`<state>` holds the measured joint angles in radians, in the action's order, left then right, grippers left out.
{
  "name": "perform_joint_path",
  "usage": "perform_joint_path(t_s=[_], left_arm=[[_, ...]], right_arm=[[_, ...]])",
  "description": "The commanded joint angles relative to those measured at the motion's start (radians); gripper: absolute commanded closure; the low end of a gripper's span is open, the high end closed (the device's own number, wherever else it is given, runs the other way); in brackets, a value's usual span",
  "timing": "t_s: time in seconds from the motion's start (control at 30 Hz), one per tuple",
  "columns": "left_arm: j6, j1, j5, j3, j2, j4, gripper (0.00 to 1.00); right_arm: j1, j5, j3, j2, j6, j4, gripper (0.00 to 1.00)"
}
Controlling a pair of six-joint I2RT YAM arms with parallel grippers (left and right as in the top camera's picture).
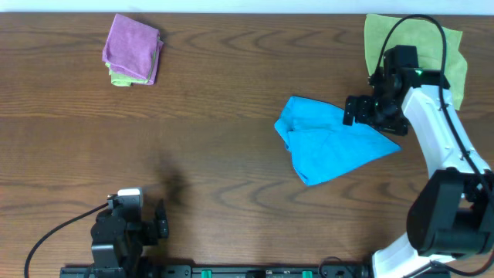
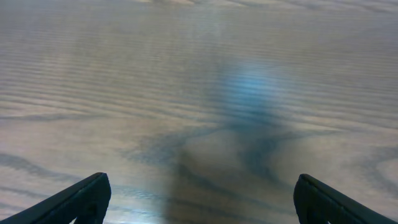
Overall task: Fold the cloth
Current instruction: 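Regrasp the blue cloth's right corner with the right gripper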
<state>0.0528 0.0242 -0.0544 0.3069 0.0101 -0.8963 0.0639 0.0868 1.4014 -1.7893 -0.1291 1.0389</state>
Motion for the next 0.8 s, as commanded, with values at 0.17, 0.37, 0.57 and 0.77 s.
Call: perform_joint_path(t_s=[0.17, 0.37, 0.57, 0.77], left_arm=[[-0.039, 0.002, -0.188, -0.003, -0.004, 0.153, 0.05], [-0.273, 0.001, -0.451, 0.008, 0.080, 0.263, 0.04], [-0.277, 0.001, -0.633, 0.103, 0.285, 0.326, 0.05], [-0.278, -0.056, -0.742, 0.272, 0.560, 0.325, 0.04]], right_arm=[[0.078, 0.166, -0.019, 0.100, 0.186, -0.029, 0.06], [0.180, 0.269, -0.151, 0.263, 0.217, -0.119, 0.07], [0.264, 0.351, -0.307, 0.377, 0.216, -0.187, 0.07], [0.289, 0.368, -0.417, 0.429, 0.213, -0.199, 0.07]])
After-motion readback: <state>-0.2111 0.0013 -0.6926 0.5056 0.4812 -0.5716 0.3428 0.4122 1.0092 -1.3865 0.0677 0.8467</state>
